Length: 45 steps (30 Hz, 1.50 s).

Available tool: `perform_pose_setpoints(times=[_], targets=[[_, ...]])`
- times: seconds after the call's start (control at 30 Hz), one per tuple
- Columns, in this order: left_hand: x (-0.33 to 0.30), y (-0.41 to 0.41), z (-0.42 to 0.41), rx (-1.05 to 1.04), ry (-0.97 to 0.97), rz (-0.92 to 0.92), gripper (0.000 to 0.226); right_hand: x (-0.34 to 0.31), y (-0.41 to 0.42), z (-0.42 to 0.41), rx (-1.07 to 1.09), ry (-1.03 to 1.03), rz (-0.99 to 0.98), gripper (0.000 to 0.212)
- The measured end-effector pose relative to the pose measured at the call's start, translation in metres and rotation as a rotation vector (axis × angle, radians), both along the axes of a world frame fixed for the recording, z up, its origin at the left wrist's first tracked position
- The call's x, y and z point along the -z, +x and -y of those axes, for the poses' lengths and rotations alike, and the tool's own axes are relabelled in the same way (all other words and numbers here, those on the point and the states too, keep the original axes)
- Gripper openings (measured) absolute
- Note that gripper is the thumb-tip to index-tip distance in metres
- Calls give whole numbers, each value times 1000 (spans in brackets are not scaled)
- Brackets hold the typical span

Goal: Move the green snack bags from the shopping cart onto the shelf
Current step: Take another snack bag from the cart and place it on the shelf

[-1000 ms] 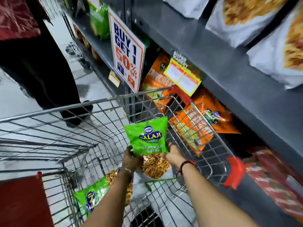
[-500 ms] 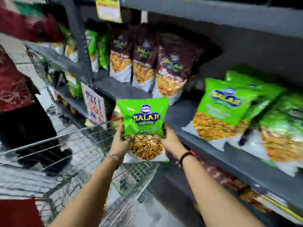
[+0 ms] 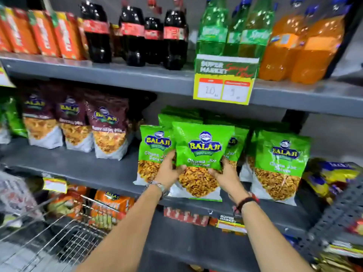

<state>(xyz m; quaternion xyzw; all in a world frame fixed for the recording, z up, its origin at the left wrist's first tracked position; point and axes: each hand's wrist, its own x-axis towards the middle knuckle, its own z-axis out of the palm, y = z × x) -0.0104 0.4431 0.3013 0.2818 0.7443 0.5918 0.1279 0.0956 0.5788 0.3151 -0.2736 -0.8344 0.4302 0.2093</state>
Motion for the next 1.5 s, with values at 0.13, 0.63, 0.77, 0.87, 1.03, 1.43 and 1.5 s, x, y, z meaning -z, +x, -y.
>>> perform_pose_setpoints(times=[0.13, 0.63, 0.77, 0.87, 1.03, 1.43, 1.5], targets=[[15, 10, -36, -55, -186, -18, 51, 32, -3, -17, 134, -22, 87, 52], [88, -4, 156, -673, -479, -591, 51, 78, -52, 118, -223, 714, -51, 47], [133, 4, 285, -893, -724, -348, 59, 111, -103, 219, -591, 743, 67, 56], [161, 16, 350, -951, -889, -214, 58, 141, -129, 277, -770, 700, 115, 58], [233, 37, 451, -1112, -972, 61, 73, 226, -165, 388, -1083, 533, 341, 97], [398, 62, 481, -600, -1153, 410, 81, 395, -197, 492, -1750, 932, 844, 44], [420, 69, 473, -535, -1238, 493, 99, 410, -196, 499, -1833, 1104, 832, 65]])
